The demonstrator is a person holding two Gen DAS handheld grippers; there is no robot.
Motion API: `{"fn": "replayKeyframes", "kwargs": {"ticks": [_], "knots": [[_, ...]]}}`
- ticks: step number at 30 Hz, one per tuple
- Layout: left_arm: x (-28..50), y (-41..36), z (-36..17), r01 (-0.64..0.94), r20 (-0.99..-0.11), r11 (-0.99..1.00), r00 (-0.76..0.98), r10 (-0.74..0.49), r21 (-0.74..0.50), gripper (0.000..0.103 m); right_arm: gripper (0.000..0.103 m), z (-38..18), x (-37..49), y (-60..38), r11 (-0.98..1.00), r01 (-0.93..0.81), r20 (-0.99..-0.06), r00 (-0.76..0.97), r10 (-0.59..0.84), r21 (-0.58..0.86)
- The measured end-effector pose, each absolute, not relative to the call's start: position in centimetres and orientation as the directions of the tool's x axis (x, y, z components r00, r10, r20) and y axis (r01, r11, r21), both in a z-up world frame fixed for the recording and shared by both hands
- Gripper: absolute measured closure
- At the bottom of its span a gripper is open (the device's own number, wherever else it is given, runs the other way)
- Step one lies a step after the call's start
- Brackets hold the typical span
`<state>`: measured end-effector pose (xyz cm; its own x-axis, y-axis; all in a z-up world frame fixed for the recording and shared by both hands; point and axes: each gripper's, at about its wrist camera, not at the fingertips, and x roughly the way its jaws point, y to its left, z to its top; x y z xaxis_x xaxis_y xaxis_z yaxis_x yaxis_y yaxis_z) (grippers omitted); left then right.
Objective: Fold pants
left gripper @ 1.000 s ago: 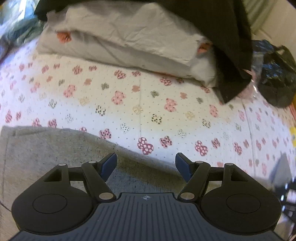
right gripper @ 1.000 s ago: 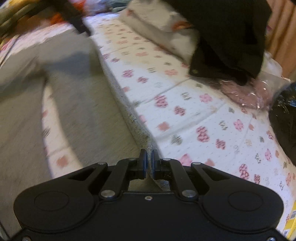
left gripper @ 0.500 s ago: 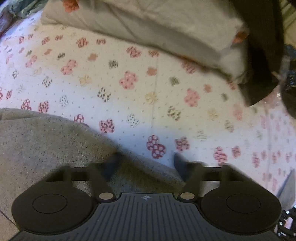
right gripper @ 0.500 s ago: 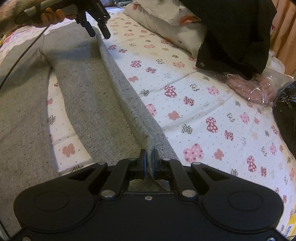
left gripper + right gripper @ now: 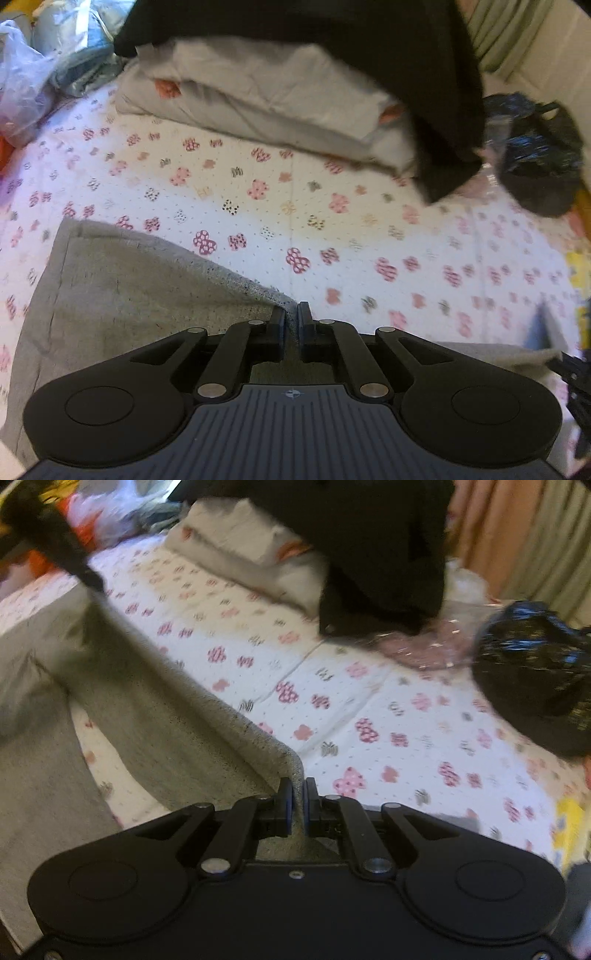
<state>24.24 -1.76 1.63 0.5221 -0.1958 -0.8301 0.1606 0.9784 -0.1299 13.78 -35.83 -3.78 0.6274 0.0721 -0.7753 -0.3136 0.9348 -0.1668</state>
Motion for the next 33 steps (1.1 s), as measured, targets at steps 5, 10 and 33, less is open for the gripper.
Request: {"fn": "replayKeyframes", "kwargs": {"ticks": [5,10,33], "knots": [[18.3,-0.7,3.2,0.198,-0.797,0.972,0.563,-0.218,-0.126,0.097,0.091,-0.2,9.9,-34.1,0.942,-0.235,-0.755,0.656,-0.027,-0.238],[12.6,1.5,2.5,0.203,-0.781,0.97,0.581,-0.229,-0.133,0.097,0.091,1.0,5.1,-31.0,0.938,-0.178,-0.746,0.656,-0.112,-0.297],[6.2,5.1,-11.1,0.165,-0.907,0.982,0.394,-0.15,-0.091,0.097,0.048,-8.2,-6.5,-27.2,0.978,-0.062,-0.876,0.458,-0.15,-0.2]]}}
